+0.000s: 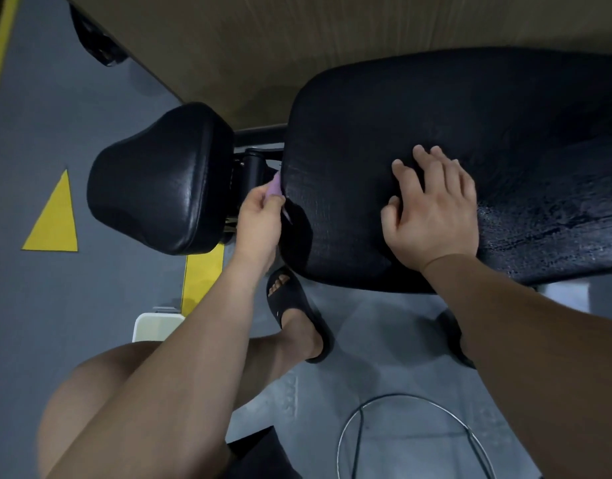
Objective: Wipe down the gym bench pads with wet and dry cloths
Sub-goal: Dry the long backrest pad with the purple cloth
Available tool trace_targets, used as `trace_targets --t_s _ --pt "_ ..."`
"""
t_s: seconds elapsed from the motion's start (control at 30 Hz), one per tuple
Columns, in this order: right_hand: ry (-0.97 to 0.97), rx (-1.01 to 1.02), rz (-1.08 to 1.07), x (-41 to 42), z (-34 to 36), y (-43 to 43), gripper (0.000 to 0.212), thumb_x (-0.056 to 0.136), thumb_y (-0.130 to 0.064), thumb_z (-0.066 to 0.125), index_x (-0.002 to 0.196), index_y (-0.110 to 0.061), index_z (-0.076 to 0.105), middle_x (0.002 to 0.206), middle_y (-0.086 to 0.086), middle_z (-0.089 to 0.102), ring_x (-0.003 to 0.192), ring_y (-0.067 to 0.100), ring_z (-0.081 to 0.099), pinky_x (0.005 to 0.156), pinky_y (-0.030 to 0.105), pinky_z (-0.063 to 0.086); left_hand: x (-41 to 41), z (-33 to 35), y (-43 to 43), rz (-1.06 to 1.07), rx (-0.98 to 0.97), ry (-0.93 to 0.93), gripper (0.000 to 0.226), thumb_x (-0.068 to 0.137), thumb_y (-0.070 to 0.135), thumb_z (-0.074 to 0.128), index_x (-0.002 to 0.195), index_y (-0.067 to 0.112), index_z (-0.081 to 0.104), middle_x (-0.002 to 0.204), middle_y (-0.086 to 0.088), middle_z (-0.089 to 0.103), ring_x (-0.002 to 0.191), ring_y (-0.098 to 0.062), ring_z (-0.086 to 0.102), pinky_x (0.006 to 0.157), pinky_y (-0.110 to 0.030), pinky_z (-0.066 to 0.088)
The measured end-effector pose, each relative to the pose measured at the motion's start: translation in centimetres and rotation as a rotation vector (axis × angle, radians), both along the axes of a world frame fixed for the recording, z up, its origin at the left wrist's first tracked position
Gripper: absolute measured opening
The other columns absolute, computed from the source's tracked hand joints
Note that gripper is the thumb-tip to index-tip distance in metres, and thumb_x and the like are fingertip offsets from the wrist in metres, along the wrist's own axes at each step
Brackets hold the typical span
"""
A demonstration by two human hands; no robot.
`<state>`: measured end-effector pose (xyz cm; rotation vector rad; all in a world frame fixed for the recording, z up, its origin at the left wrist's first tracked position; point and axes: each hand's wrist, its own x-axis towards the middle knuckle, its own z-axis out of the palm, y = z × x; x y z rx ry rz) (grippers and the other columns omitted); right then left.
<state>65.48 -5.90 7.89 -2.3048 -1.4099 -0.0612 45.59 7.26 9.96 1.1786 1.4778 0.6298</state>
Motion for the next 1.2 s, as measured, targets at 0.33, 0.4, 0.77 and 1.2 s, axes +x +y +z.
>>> trace_targets --t_s 0.33,0.4,0.77,1.2 --pt "0.004 -0.022 -0.005 0.1 0.3 0.0 0.054 0.091 -0.030 0.047 0.141 -0.014 0.056 0.153 0.014 0.045 0.148 0.032 0.033 0.123 0.049 0.021 0.1 -0.6 0.5 -0.123 0.077 0.019 0.038 0.106 0.022 0.051 0.143 0.014 0.052 0.128 -0.002 0.068 0.119 -0.008 0.064 0.107 -0.030 0.047" --pt "0.006 -0.043 -0.002 0.1 0.3 0.1 0.055 0.091 -0.031 0.047 0.142 -0.014 0.055 0.154 0.014 0.044 0.148 0.032 0.032 0.123 0.049 0.021 0.7 -0.9 2.1 -0.215 0.077 0.014 0.035 0.107 0.021 0.045 0.138 0.014 0.059 0.127 -0.006 0.069 0.122 -0.018 0.064 0.111 -0.040 0.046" --pt "-0.001 -0.091 0.003 0.3 0.4 0.3 0.057 0.090 -0.033 0.047 0.143 -0.014 0.054 0.156 0.014 0.042 0.149 0.032 0.031 0.124 0.048 0.019 7.5 -1.3 12.4 -0.291 0.019 0.007 0.039 0.109 0.026 0.034 0.132 0.018 0.064 0.124 -0.002 0.072 0.117 -0.016 0.066 0.107 -0.038 0.050" --pt "0.011 -0.080 -0.006 0.0 0.7 0.2 0.056 0.090 -0.031 0.047 0.143 -0.014 0.054 0.155 0.014 0.043 0.149 0.032 0.032 0.123 0.049 0.021 -0.4 -1.6 3.3 -0.402 0.181 0.082 0.044 0.105 0.022 0.043 0.148 0.029 0.050 0.131 0.012 0.067 0.127 -0.005 0.058 0.115 -0.037 0.041"
